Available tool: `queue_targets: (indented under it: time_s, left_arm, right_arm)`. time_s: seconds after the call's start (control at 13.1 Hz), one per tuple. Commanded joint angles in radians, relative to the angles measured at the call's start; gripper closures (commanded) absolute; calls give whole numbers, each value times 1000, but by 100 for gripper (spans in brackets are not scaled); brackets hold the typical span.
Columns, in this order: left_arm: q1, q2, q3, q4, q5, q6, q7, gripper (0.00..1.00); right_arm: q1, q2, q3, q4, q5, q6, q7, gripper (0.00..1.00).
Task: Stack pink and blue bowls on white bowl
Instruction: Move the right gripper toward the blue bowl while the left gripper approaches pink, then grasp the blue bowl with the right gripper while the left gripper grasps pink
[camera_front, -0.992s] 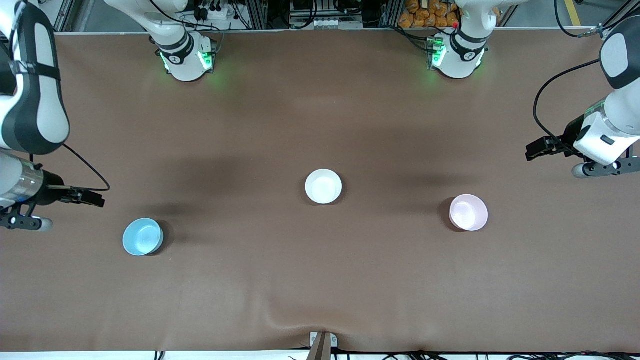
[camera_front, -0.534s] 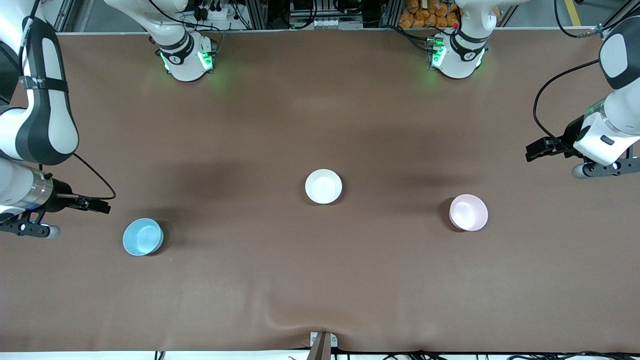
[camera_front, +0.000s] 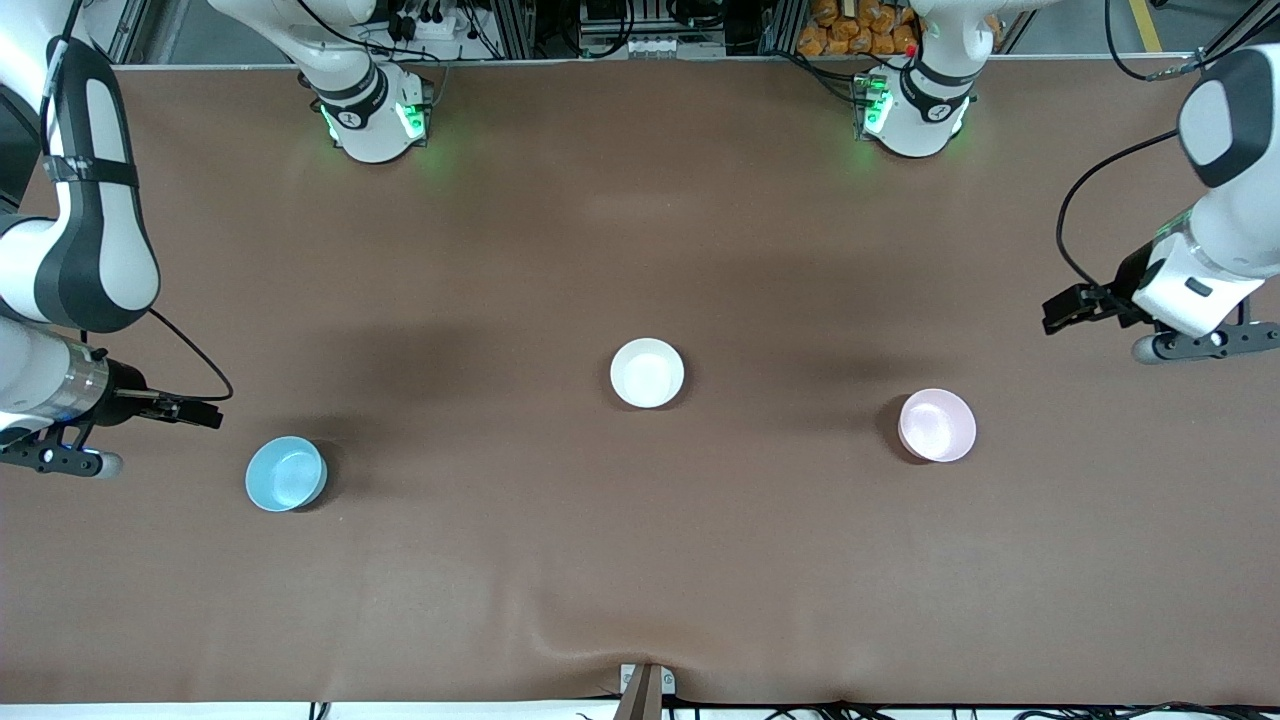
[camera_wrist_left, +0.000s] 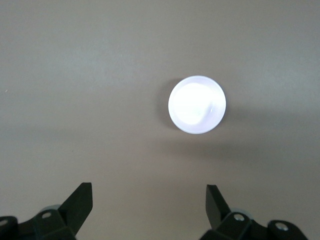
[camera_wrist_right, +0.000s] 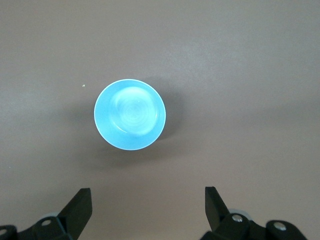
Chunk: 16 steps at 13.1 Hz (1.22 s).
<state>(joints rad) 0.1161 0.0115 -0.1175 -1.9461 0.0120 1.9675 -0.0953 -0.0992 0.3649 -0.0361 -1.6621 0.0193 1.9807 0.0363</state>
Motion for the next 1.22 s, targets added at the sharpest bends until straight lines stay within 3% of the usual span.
queue_targets:
  time_s: [0.0, 0.31, 0.76, 1.14]
  left_arm:
    - [2, 33, -4, -71, -4, 149, 25, 0]
    - [0, 131, -5, -152, -6, 397, 25, 0]
    - [-6, 384, -7, -146, -3, 709, 26, 0]
    - [-3, 456, -7, -143, -3, 783, 26, 0]
  right_arm:
    - [-10, 29, 12, 13, -9, 29, 19, 0]
    - [-13, 121, 12, 12, -9, 150, 36, 0]
    - [-37, 199, 12, 5, -4, 225, 37, 0]
    - [-39, 265, 12, 2, -2, 300, 42, 0]
